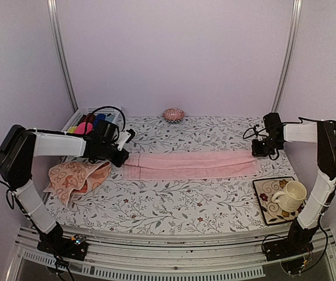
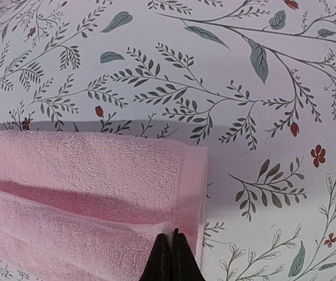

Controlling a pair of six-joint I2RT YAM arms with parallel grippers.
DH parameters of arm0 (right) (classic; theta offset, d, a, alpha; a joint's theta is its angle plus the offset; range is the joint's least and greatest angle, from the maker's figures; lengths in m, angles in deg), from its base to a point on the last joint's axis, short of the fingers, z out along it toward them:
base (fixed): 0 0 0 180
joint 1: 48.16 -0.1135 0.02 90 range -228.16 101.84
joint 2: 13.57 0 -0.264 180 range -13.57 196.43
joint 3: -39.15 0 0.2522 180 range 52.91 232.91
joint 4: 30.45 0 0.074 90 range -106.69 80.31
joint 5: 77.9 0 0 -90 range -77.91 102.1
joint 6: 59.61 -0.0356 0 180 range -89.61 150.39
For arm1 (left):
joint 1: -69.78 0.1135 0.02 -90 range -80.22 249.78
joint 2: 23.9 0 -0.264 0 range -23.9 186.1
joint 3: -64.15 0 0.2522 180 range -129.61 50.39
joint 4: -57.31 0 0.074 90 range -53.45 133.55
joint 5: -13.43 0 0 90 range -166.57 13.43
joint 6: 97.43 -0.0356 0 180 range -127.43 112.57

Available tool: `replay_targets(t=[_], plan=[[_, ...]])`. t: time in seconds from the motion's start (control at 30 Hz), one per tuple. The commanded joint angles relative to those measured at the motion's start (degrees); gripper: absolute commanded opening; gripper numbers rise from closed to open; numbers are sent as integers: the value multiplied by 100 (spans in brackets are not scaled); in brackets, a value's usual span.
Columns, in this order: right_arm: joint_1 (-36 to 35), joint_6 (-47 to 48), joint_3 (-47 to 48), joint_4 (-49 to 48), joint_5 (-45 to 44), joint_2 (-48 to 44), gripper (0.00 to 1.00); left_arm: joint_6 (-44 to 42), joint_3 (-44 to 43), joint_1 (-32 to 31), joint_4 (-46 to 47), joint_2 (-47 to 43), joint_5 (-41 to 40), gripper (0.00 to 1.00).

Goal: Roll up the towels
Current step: Fold the towel at the center of the board.

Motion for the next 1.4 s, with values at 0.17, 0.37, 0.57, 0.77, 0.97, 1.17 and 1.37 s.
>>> replay_targets(t=[0.17, 0.37, 0.57, 0.77, 0.97, 1.17, 1.37], plan=[[25, -39, -240, 99, 209, -123, 1, 151, 291, -122, -79, -315, 25, 0], [-10, -15, -320, 142, 221, -131, 2, 182, 367, -149, -110, -360, 15, 1], [-41, 20, -418, 197, 209, -178, 9, 214, 490, -167, -132, -441, 34, 7], [-104, 39, -495, 231, 230, -228, 12, 266, 542, -174, -154, -435, 47, 25], [-137, 40, -575, 305, 184, -294, 13, 308, 576, -184, -191, -450, 139, 37], [-134, 49, -639, 387, 71, -337, 16, 339, 619, -193, -259, -500, 217, 39], [-137, 25, -702, 446, 0, -414, 18, 373, 698, -202, -302, -583, 182, 43]])
